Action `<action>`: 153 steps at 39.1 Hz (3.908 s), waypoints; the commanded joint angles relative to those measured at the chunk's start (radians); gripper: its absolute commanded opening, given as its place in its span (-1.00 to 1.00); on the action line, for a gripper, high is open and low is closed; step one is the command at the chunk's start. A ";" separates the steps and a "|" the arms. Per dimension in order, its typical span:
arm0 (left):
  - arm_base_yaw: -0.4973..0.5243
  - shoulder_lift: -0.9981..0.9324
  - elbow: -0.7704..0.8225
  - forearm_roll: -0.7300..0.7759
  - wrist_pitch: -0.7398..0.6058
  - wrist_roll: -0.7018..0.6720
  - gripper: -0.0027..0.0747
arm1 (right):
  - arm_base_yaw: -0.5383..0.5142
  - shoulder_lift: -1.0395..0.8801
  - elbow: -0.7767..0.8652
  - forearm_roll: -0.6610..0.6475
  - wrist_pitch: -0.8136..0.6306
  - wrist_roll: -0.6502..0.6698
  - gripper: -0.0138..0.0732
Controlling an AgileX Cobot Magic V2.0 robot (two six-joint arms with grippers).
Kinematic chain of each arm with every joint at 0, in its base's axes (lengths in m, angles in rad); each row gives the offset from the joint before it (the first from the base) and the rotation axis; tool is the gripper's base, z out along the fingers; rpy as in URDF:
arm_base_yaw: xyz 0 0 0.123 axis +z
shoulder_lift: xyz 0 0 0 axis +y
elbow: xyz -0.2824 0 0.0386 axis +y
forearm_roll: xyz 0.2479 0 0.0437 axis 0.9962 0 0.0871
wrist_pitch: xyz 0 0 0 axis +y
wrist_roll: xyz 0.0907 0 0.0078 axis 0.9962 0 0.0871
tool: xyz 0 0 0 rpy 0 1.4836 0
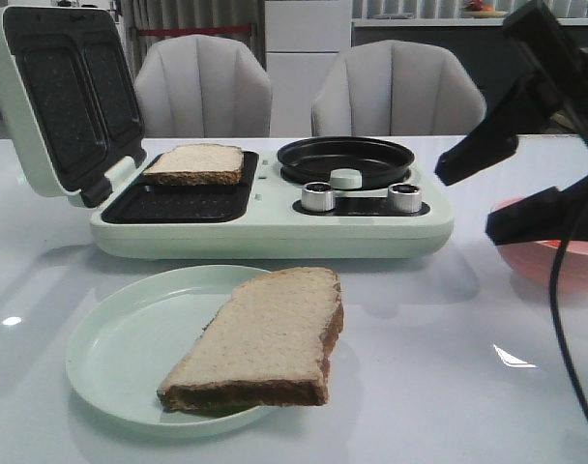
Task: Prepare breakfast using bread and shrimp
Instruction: 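Reach the right gripper to the plate and grasp the remaining bread slice, then carry the bread slice with the right gripper over the waffle plate, then lower the slice beside the first one and open the right gripper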
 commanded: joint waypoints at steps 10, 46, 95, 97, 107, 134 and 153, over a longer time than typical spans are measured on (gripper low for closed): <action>-0.005 0.012 -0.025 0.012 -0.067 -0.010 0.39 | 0.123 0.198 -0.084 0.317 0.020 -0.323 0.37; -0.005 0.012 -0.025 0.012 -0.067 -0.010 0.39 | 0.206 0.444 -0.241 0.335 0.087 -0.335 -0.24; -0.005 0.012 -0.025 0.012 -0.067 -0.010 0.39 | 0.286 0.599 -0.977 0.193 0.055 -0.354 -0.26; -0.005 0.012 -0.025 0.012 -0.067 -0.010 0.39 | 0.286 0.632 -1.016 0.148 0.052 -0.313 -0.26; -0.005 0.012 -0.025 0.012 -0.067 -0.010 0.39 | 0.286 0.752 -1.151 0.051 0.024 -0.225 -0.26; -0.005 0.012 -0.025 0.012 -0.067 -0.010 0.39 | 0.287 0.770 -1.199 -0.009 -0.149 -0.306 0.49; -0.005 0.012 -0.025 0.012 -0.067 -0.010 0.39 | 0.274 0.619 -1.199 -0.405 -0.143 -0.296 0.56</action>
